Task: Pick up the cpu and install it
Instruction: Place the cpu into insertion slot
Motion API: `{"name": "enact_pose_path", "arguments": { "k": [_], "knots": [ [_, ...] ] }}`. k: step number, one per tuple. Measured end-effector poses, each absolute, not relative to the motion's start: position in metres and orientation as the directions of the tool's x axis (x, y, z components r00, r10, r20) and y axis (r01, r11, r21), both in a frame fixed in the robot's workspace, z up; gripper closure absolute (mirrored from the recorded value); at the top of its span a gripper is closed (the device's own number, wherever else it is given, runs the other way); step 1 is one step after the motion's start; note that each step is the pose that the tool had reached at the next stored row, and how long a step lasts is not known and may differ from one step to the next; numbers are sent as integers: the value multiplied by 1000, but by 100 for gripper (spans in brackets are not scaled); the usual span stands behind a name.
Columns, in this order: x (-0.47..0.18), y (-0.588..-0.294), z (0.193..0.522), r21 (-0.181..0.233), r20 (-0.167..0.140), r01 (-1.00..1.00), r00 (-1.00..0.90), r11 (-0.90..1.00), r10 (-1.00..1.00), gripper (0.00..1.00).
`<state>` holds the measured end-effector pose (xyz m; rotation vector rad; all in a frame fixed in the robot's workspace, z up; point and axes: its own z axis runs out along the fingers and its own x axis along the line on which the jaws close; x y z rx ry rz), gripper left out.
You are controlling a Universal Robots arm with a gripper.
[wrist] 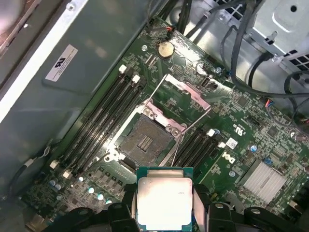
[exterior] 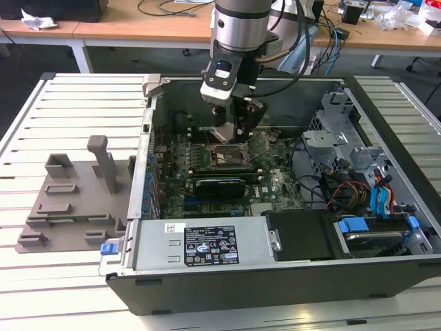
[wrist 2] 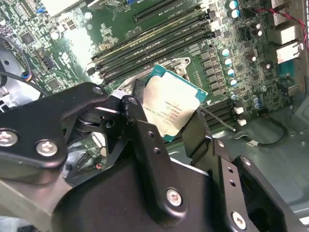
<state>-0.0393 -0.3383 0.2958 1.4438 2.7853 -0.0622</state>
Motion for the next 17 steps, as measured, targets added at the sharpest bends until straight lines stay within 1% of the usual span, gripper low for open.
{"name": "enact_pose_path", "arguments": {
  "k": [17],
  "knots": [
    [-39,-338,295,-33,-22,896,-443,442,896,45]
  ]
}}
